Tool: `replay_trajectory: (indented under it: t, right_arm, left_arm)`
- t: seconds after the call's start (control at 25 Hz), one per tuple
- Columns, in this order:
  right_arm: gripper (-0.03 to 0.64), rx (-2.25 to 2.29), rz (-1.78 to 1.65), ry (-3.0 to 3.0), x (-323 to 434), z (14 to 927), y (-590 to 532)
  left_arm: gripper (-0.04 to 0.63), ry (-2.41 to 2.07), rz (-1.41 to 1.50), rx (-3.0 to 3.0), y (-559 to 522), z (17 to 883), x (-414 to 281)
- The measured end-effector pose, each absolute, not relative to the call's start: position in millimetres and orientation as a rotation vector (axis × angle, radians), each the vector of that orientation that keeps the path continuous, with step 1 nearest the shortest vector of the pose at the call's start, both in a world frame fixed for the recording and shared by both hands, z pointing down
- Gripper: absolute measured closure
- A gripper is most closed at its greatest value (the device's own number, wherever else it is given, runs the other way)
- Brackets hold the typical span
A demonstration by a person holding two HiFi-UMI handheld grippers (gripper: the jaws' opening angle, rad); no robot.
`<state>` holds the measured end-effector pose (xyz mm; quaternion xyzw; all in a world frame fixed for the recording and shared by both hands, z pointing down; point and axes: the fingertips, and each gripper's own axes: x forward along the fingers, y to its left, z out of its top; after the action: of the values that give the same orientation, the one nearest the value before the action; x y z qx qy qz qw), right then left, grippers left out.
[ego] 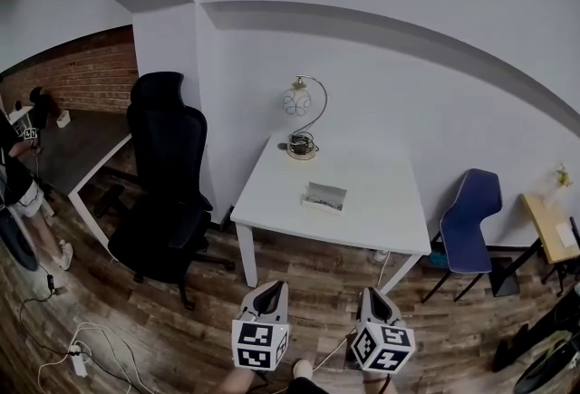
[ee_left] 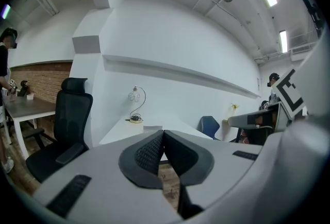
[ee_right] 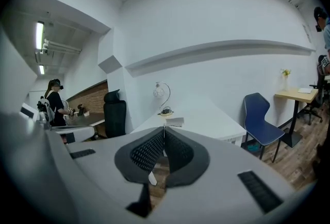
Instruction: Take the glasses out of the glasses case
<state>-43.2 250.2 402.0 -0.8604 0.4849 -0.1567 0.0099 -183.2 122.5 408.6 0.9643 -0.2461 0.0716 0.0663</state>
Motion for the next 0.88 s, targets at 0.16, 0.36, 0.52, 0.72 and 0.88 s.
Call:
replay_trajectory:
  t: [0.16, 0.36, 0.52, 0.72, 0.88]
  right_arm:
    - [0.584, -2.674, -0.494, 1.538, -3.1, 395.0, 225.4]
    - [0.584, -2.653, -0.503, 1.577, 36.0, 392.5, 198.9]
    - [0.584, -2.639, -0.52, 1.607, 64.2, 395.1, 179.9]
    - [0.584, -2.619, -0.532, 1.652, 94.1, 396.7, 157.6]
    - [0.584, -2.604, -0.552, 1.697, 110.5, 402.2, 140.9]
  left_arm:
    - [0.578, -0.778, 0.203, 2.907, 99.9, 397.2, -147.3]
    - [0.578, -0.817, 0.206, 2.899, 76.9, 392.6, -110.9]
    - [0.578, -0.849, 0.216, 2.894, 62.4, 393.6, -86.8]
    - [0.578, -0.896, 0.227, 2.884, 43.6, 393.3, -61.7]
    - [0.578, -0.932, 0.242, 2.867, 29.6, 398.3, -46.5]
